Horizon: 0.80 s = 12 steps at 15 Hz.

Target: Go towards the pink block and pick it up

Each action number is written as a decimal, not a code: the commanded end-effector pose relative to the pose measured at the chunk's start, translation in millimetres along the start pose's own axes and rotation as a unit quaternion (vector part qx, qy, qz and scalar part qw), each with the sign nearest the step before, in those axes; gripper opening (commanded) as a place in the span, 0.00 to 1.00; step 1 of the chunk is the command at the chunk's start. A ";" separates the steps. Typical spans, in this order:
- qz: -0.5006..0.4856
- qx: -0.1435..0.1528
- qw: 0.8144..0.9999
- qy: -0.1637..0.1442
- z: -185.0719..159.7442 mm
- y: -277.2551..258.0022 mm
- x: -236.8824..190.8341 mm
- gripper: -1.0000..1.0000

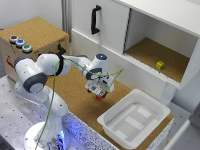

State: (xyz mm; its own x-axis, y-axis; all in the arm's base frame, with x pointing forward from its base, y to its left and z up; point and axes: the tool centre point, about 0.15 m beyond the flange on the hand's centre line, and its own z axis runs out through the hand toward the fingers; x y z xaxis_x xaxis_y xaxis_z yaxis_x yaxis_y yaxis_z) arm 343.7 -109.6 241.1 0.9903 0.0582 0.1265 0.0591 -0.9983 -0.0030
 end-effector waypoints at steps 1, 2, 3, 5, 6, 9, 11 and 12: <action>0.008 -0.050 0.999 0.016 25.0 -6.3 5.9 1.00; 0.012 -0.055 0.998 0.017 26.1 -4.1 7.5 1.00; 0.012 -0.061 0.998 0.016 28.4 -3.3 9.9 1.00; 0.009 -0.069 0.998 0.008 34.0 -5.1 12.4 1.00; 0.008 -0.070 0.997 0.005 36.3 -6.4 12.3 1.00; 0.021 -0.074 0.997 -0.004 40.4 -9.3 8.3 1.00; 0.036 -0.067 0.997 -0.005 42.9 -8.6 3.5 1.00; 0.045 -0.065 0.997 -0.001 42.3 -7.5 1.3 0.00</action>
State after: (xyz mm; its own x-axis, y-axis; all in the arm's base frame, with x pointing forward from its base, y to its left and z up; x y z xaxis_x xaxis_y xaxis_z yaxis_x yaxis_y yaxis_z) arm 349.4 -101.0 217.2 0.9928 0.0233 0.1173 0.0186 -0.9990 0.0414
